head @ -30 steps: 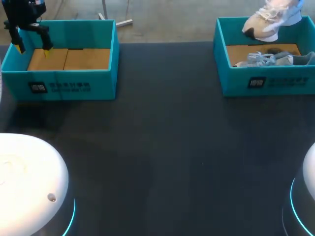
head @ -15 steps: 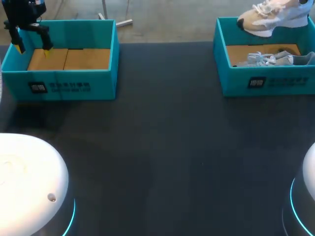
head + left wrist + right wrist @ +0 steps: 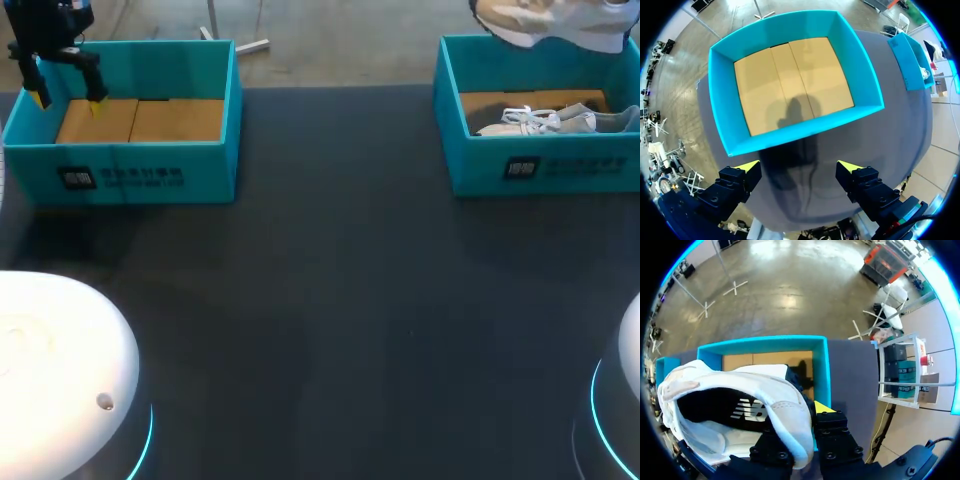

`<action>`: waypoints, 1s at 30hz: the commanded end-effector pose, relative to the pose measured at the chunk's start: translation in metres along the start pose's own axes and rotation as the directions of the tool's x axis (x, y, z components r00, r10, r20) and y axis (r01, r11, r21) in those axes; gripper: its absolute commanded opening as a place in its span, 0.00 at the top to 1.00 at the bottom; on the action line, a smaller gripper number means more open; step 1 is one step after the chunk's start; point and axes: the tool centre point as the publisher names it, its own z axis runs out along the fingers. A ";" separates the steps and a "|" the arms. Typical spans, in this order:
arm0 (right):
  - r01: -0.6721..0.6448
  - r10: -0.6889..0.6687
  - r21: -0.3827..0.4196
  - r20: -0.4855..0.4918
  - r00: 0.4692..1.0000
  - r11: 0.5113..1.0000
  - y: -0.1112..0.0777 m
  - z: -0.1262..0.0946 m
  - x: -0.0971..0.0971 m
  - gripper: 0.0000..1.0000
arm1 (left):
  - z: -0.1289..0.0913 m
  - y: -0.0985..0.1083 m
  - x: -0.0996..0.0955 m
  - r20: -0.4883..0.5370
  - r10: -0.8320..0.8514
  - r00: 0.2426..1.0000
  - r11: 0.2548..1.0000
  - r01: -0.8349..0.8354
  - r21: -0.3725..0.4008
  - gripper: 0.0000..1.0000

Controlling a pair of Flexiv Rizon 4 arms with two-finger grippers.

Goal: Take the shoe out of the shoebox, open the shoe tongue, remove and reinsert the insole, then place the shoe into the shoebox

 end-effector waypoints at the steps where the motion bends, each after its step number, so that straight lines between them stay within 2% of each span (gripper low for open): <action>1: 0.019 -0.019 -0.005 -0.019 1.000 1.000 0.004 0.002 0.001 1.00 | 0.000 0.001 0.000 0.002 -0.001 1.000 1.000 0.001 0.001 0.00; 4: 0.011 -0.011 0.004 0.010 1.000 1.000 0.006 0.013 0.002 1.00 | 0.000 0.001 0.000 0.002 -0.001 1.000 1.000 0.001 0.001 0.00; 12: -0.025 0.026 0.019 -0.002 1.000 0.999 0.008 0.040 -0.005 1.00 | 0.000 0.001 0.000 0.002 -0.001 1.000 1.000 0.001 0.001 0.00; 30: -0.029 0.029 0.038 0.025 0.999 0.999 0.012 0.101 -0.003 1.00 | 0.000 0.001 0.000 0.002 -0.001 1.000 1.000 0.001 0.001 0.00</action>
